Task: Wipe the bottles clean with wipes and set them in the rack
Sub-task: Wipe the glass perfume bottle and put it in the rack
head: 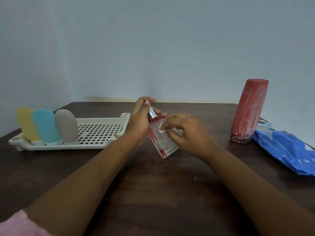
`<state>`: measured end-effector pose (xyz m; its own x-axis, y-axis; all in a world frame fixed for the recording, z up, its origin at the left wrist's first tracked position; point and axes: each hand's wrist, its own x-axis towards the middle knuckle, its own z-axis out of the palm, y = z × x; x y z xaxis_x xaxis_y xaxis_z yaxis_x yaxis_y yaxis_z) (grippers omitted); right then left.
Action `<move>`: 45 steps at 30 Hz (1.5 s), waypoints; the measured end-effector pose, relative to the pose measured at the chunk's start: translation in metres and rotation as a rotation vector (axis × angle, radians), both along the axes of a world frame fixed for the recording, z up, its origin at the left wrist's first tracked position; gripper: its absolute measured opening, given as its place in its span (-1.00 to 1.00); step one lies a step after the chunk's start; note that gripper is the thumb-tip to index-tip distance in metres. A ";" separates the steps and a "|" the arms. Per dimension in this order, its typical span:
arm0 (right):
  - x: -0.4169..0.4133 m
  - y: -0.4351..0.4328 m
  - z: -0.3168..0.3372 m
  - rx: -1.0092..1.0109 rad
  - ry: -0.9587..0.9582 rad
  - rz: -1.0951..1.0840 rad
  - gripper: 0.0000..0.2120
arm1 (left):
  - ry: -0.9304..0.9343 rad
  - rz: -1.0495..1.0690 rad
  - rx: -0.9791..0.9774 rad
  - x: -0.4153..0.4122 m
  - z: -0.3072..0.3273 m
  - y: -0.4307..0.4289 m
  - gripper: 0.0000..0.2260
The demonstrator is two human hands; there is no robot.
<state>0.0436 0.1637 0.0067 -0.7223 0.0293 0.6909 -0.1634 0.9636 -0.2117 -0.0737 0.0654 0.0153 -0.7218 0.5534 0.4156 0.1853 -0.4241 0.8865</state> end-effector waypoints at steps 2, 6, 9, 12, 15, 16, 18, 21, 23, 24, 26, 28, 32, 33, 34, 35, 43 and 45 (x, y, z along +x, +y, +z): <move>-0.001 -0.001 0.000 -0.014 0.013 -0.014 -0.85 | 0.010 0.007 -0.009 0.000 0.000 0.000 -0.78; 0.001 -0.014 0.003 0.044 -0.053 0.076 -0.85 | -0.021 -0.008 0.008 -0.001 -0.001 0.001 -0.78; 0.004 -0.015 0.006 0.050 -0.091 0.117 -0.86 | -0.028 -0.005 0.011 -0.002 -0.001 0.002 -0.78; 0.006 -0.004 0.006 -0.037 -0.069 0.083 -0.86 | -0.022 0.000 0.002 -0.003 -0.002 0.002 -0.78; 0.006 0.009 0.004 -0.098 -0.088 -0.044 -0.85 | -0.017 0.017 -0.013 -0.004 -0.003 0.003 -0.78; 0.005 0.012 0.003 -0.111 -0.094 -0.077 -0.85 | -0.016 0.023 -0.017 -0.004 -0.003 0.003 -0.78; 0.003 0.015 0.001 -0.150 -0.095 -0.132 -0.84 | -0.017 0.027 -0.017 -0.004 -0.004 0.003 -0.78; 0.000 0.016 -0.002 -0.221 -0.106 -0.182 -0.81 | -0.022 0.037 -0.031 -0.006 -0.004 0.003 -0.77; 0.000 0.015 -0.003 -0.252 -0.111 -0.191 -0.81 | -0.018 0.039 -0.035 -0.007 -0.004 0.004 -0.77; 0.000 0.015 -0.003 -0.259 -0.110 -0.188 -0.82 | -0.014 0.040 -0.035 -0.007 -0.004 0.004 -0.77; 0.002 0.012 -0.002 -0.255 -0.104 -0.165 -0.84 | -0.009 0.045 -0.033 -0.007 -0.005 0.004 -0.76; 0.002 0.006 -0.001 -0.229 -0.089 -0.109 -0.86 | -0.011 0.042 -0.024 -0.007 -0.006 0.004 -0.76; 0.004 -0.006 0.002 -0.082 -0.066 0.036 -0.83 | -0.039 0.031 -0.003 -0.009 -0.007 0.005 -0.76; 0.005 -0.009 0.003 -0.041 -0.079 0.070 -0.83 | -0.050 0.029 0.002 -0.009 -0.007 0.005 -0.76; 0.006 -0.012 0.005 0.003 -0.103 0.095 -0.83 | -0.060 0.025 0.007 -0.009 -0.007 0.006 -0.76; 0.007 -0.015 0.006 0.042 -0.140 0.109 -0.84 | -0.068 0.018 0.013 -0.010 -0.007 0.006 -0.76; 0.007 -0.008 0.008 0.066 -0.172 0.113 -0.83 | -0.034 0.024 -0.010 -0.010 -0.007 0.006 -0.79; 0.006 0.000 0.005 -0.041 -0.121 0.069 -0.82 | -0.009 0.035 -0.032 -0.011 -0.008 0.006 -0.78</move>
